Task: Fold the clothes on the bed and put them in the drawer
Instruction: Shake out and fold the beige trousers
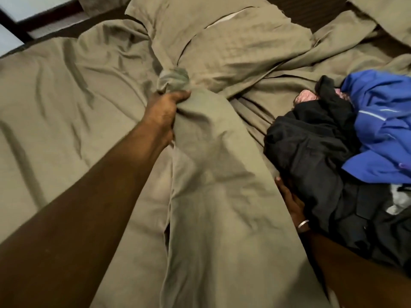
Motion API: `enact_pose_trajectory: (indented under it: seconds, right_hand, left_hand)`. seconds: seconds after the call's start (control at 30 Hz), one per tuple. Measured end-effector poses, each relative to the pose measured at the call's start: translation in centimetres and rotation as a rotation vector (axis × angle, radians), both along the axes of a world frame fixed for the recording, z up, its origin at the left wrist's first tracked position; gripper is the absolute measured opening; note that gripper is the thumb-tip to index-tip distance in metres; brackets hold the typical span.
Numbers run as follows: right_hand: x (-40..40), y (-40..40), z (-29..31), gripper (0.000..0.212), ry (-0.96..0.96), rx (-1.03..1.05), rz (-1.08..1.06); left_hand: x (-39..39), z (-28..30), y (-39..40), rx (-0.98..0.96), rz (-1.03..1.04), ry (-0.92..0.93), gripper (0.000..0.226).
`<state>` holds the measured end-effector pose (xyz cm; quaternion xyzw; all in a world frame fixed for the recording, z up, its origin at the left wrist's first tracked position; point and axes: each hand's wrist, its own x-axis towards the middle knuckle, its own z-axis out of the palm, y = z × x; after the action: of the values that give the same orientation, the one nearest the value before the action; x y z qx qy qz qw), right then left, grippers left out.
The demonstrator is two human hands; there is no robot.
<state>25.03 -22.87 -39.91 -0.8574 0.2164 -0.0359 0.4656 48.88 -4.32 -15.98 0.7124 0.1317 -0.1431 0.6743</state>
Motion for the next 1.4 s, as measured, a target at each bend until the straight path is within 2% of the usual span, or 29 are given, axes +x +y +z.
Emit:
enact_pose_trajectory:
  seconds: [0.13, 0.2, 0.23, 0.27, 0.33, 0.4, 0.47, 0.5, 0.57, 0.63, 0.7, 0.73, 0.77, 0.83, 0.87, 0.93, 0.97, 1.0, 1.03, 1.17, 1.23, 1.33, 1.4]
  right_hand:
    - [0.3, -0.5, 3.6, 0.054, -0.004, -0.313, 0.043]
    - [0.5, -0.4, 4.6, 0.055, -0.076, -0.190, 0.107]
    - [0.5, -0.9, 4.6, 0.057, -0.126, -0.199, 0.144]
    - [0.5, -1.2, 6.2, 0.055, -0.099, -0.125, 0.154]
    - [0.0, -1.6, 10.0, 0.036, -0.013, 0.243, 0.080]
    - [-2.6, -1.7, 14.6, 0.022, -0.098, 0.671, -0.019]
    - [-7.0, -1.0, 19.5, 0.037, -0.110, 0.910, -0.156]
    - [-9.9, -0.4, 21.2, 0.046, -0.019, 1.060, -0.200]
    - [-15.4, 0.6, 23.3, 0.065, 0.172, 1.403, -0.111]
    - [-20.4, 1.0, 23.6, 0.081, 0.296, 1.622, -0.039]
    - [-24.6, 1.7, 22.8, 0.086, 0.358, 1.763, -0.104]
    - [-26.4, 2.4, 22.8, 0.081, 0.364, 1.791, -0.179]
    - [-28.4, 3.2, 22.6, 0.067, 0.344, 1.790, -0.243]
    - [-31.5, 5.0, 22.3, 0.038, 0.285, 1.646, -0.293]
    - [-32.7, 5.7, 22.2, 0.038, 0.264, 1.530, -0.298]
    - [-35.8, 6.7, 21.2, 0.069, 0.246, 1.271, -0.262]
    - [-36.9, 7.1, 20.5, 0.077, 0.246, 1.136, -0.197]
    - [-38.4, 7.7, 20.1, 0.075, 0.272, 1.016, -0.142]
    - [-39.7, 8.3, 19.3, 0.067, 0.299, 0.930, -0.094]
    - [-43.4, 11.1, 16.0, 0.029, 0.374, 0.731, -0.171]
    - [-44.0, 11.6, 14.9, 0.019, 0.401, 0.653, -0.225]
    - [-44.2, 12.1, 14.5, 0.014, 0.357, 0.540, -0.273]
    - [-43.8, 12.3, 15.0, 0.009, 0.267, 0.447, -0.315]
  left_hand:
    - [-4.4, 3.6, -0.3, 0.004, -0.010, -0.251, 0.036]
    - [-7.1, 5.9, -0.5, -0.058, -0.033, -0.291, 0.041]
    - [-8.7, 7.0, -0.3, -0.057, -0.049, -0.294, 0.040]
    - [-10.3, 8.1, -0.1, -0.054, -0.060, -0.307, 0.040]
    - [-13.4, 9.9, 0.5, -0.074, -0.100, -0.356, 0.034]
    - [-17.4, 11.2, 0.9, -0.109, -0.135, -0.401, 0.038]
    - [-22.3, 11.9, 1.3, -0.106, -0.165, -0.423, 0.039]
    - [-25.4, 11.8, 1.5, -0.087, -0.215, -0.437, 0.044]
    - [-31.0, 10.7, 2.6, -0.038, -0.373, -0.476, 0.067]
    - [-36.3, 8.4, 3.8, 0.071, -0.501, -0.483, 0.079]
    - [-41.6, 5.6, 5.7, 0.175, -0.542, -0.482, 0.065]
    - [-44.2, 4.0, 6.7, 0.227, -0.570, -0.506, 0.055]
    - [-47.1, 2.7, 7.7, 0.288, -0.603, -0.536, 0.052]
    - [-52.0, 0.1, 9.8, 0.410, -0.636, -0.554, 0.062]
    - [-54.1, -0.7, 10.4, 0.436, -0.591, -0.539, 0.060]
    - [-58.4, -1.5, 11.3, 0.447, -0.475, -0.508, 0.033]
    - [-59.8, -2.0, 11.6, 0.438, -0.435, -0.479, 0.022]
    - [-61.8, -2.3, 11.8, 0.439, -0.401, -0.432, 0.017]
    - [-63.1, -2.9, 12.1, 0.442, -0.363, -0.397, 0.019]
    - [-66.5, -5.6, 12.8, 0.536, -0.333, -0.203, 0.065]
    - [-67.3, -5.9, 12.3, 0.440, -0.251, -0.043, 0.070]
    - [-66.8, -6.1, 10.8, 0.226, 0.056, 0.170, 0.039]
    - [-65.4, -6.4, 10.2, 0.272, 0.120, 0.218, 0.024]
